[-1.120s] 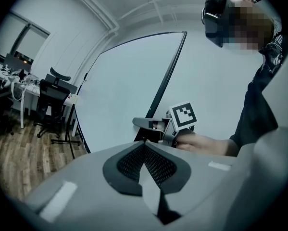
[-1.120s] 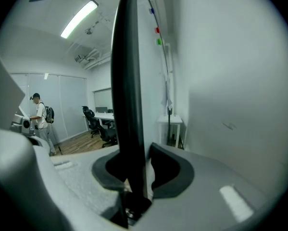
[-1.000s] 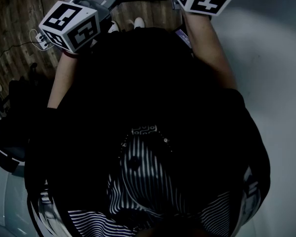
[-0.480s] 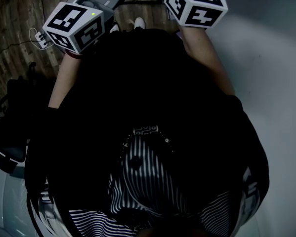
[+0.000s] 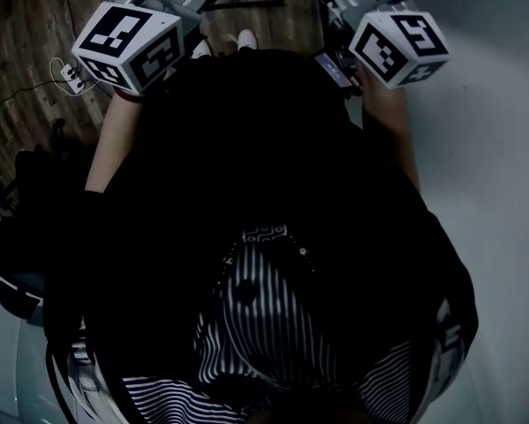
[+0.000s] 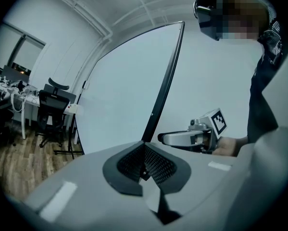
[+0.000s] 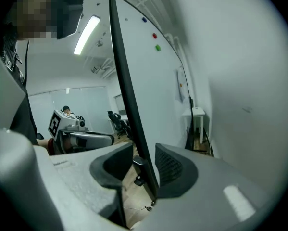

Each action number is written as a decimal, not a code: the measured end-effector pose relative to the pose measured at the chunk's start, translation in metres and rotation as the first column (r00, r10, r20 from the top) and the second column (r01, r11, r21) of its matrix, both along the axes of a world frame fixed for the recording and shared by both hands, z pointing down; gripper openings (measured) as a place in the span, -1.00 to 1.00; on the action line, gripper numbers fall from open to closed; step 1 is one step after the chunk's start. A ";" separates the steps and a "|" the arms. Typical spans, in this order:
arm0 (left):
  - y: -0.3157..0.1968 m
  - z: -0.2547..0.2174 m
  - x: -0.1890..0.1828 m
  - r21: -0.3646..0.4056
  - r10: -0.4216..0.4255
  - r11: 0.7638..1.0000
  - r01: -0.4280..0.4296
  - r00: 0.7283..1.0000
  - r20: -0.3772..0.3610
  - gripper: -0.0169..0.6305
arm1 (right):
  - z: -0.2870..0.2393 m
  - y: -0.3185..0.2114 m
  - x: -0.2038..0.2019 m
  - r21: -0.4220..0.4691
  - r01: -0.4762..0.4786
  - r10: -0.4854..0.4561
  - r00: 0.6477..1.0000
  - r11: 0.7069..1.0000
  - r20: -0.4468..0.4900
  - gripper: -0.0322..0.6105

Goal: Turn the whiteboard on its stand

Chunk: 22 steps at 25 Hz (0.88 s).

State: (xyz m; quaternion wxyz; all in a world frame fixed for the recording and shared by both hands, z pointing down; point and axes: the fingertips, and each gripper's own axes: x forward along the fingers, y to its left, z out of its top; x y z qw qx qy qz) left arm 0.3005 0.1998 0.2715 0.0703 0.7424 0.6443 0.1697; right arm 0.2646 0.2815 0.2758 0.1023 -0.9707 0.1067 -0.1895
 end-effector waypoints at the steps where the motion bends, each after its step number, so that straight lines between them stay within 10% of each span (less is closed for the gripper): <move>1: -0.001 -0.003 -0.001 -0.001 0.004 1.000 -0.004 1.000 0.000 -0.94 | -0.004 0.001 -0.007 0.005 -0.005 0.005 1.000 1.000 -0.009 -0.48; 5: 0.007 -0.002 -0.003 0.000 0.025 1.000 -0.025 1.000 0.002 -0.94 | -0.013 0.006 -0.026 0.027 -0.006 0.008 0.998 1.000 -0.069 -0.89; 22: 0.015 0.021 -0.043 -0.027 0.031 0.999 -0.030 0.999 0.035 -0.94 | -0.006 -0.014 -0.062 0.096 0.088 -0.076 0.989 0.991 -0.123 -0.90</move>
